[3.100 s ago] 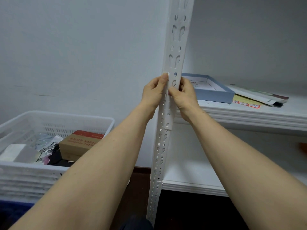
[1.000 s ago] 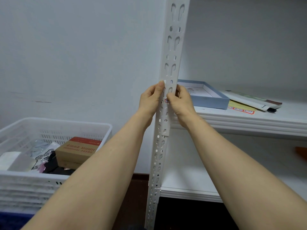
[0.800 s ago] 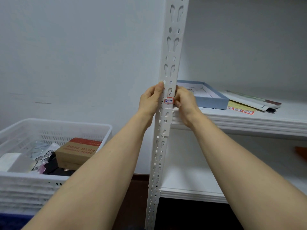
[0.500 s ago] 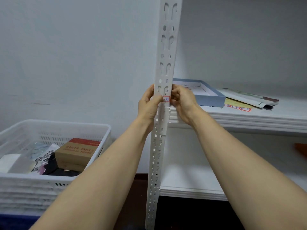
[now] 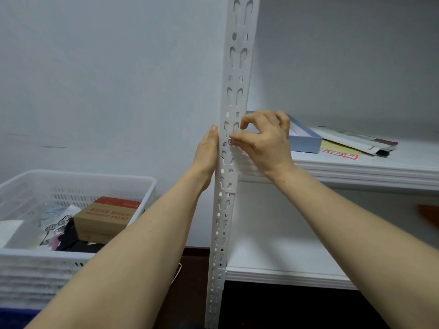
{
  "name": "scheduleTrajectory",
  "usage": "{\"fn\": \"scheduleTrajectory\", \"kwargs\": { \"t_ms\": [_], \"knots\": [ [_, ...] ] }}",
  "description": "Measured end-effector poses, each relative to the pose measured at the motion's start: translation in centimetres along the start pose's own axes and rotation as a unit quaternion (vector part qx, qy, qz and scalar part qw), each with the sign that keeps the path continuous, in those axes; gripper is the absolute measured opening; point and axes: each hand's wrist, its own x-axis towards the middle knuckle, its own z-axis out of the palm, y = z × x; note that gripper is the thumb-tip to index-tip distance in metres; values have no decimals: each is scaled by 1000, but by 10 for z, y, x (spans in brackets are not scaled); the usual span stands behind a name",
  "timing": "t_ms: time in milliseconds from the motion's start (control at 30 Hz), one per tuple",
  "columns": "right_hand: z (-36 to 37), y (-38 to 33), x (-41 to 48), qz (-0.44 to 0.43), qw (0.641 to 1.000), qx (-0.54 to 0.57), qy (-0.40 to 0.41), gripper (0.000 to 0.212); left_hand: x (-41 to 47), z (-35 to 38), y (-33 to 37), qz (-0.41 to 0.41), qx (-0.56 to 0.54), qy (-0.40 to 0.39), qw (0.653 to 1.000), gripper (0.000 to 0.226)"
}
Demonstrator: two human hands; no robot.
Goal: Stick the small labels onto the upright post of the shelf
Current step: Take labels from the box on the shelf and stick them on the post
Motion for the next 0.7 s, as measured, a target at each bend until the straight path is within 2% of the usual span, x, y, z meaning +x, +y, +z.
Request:
{"fn": "scheduleTrajectory", "kwargs": {
  "t_ms": [133,433,700],
  "knots": [
    [0,7,8,-77,995,-60,-5,12,-2,3,2,9,25,13,1000,51],
    [0,3,22,-244,963,-111,6,21,-3,4,2,-4,51,24,998,55],
    [8,-3,16,-204,974,-103,5,17,-4,4,2,-3,52,22,998,56]
  ]
}}
